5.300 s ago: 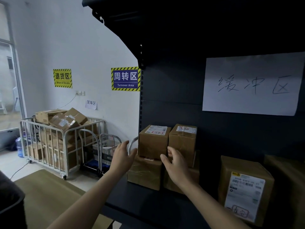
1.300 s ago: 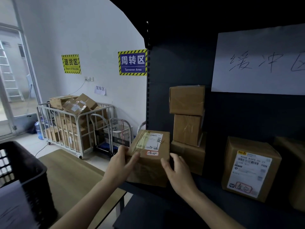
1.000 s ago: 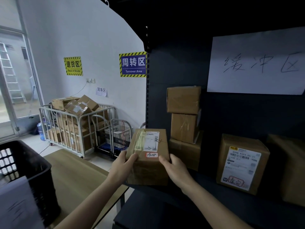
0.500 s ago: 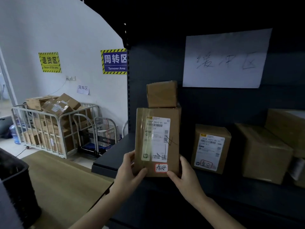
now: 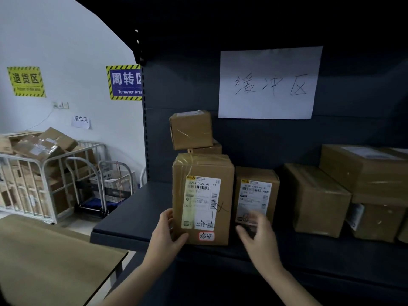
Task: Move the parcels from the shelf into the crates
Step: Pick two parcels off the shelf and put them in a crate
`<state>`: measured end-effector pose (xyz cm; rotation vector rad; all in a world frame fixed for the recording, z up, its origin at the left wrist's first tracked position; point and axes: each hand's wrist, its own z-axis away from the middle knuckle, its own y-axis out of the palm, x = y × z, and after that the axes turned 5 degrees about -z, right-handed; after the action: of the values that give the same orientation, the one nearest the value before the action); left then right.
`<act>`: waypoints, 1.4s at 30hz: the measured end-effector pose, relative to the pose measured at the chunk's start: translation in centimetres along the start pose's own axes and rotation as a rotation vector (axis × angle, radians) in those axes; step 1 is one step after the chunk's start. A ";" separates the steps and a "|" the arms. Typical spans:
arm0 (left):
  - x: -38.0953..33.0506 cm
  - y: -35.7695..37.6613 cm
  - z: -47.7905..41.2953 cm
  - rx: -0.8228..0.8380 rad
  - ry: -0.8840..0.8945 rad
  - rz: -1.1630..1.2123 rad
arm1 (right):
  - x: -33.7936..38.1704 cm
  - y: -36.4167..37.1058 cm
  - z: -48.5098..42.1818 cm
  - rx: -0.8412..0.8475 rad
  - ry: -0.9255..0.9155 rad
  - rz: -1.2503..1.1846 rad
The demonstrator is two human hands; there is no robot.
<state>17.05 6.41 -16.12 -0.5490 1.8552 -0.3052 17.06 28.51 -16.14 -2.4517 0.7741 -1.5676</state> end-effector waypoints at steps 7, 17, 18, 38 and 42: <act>-0.3 1.3 -1.0 -0.008 -0.021 -0.038 | -3.1 -3.7 -3.2 -0.210 0.115 -0.063; 0.0 2.3 -1.6 0.008 -0.025 -0.079 | -4.1 -5.2 -7.7 0.241 0.341 -0.367; 0.0 2.4 -1.6 0.009 -0.028 -0.076 | -4.1 -5.2 -7.9 0.255 0.341 -0.387; -0.5 1.9 -1.5 0.006 -0.004 -0.104 | -4.8 -6.6 -8.5 0.276 0.280 -0.424; -0.5 2.0 -1.3 -0.002 -0.004 -0.115 | -4.9 -7.3 -7.0 0.272 0.260 -0.390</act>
<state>15.51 8.36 -16.16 -0.6579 1.8241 -0.3786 11.88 38.26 -14.22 -2.3199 0.0901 -1.9990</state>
